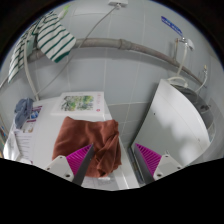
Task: Fold towel
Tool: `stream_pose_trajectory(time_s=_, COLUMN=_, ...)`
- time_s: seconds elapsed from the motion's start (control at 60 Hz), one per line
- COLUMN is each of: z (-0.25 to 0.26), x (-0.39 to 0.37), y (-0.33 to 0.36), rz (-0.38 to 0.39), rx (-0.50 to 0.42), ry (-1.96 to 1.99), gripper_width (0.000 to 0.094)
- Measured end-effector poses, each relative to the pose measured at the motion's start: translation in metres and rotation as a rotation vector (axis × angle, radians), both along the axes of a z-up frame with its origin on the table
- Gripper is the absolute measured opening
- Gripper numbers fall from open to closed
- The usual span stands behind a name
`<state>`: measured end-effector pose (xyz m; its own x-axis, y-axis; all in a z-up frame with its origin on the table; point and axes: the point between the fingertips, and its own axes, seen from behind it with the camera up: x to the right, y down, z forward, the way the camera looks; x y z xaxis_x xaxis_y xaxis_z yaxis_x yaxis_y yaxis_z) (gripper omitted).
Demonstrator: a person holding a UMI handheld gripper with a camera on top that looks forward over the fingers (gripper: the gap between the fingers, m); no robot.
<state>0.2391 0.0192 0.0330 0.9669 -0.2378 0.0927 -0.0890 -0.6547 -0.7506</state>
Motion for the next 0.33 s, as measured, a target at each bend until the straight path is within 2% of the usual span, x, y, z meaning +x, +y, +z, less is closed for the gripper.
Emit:
stream_pose_trajectory(time_s=0.033, z=0.009, x=-0.004, y=-0.011, rz=-0.009, rx=0.018, ry=0.012, gripper_width=0.0821)
stream_pose_trajectory(time_s=0.167, z=0.037, x=-0.031, y=-0.067, rz=-0.040, rx=0.064, ry=0.039, gripper_width=0.0831)
stream_pose_trajectory(time_s=0.333, z=0.062, x=-0.099, y=-0.141, rz=0.006, rx=0.108, ry=0.107, gripper_width=0.0834)
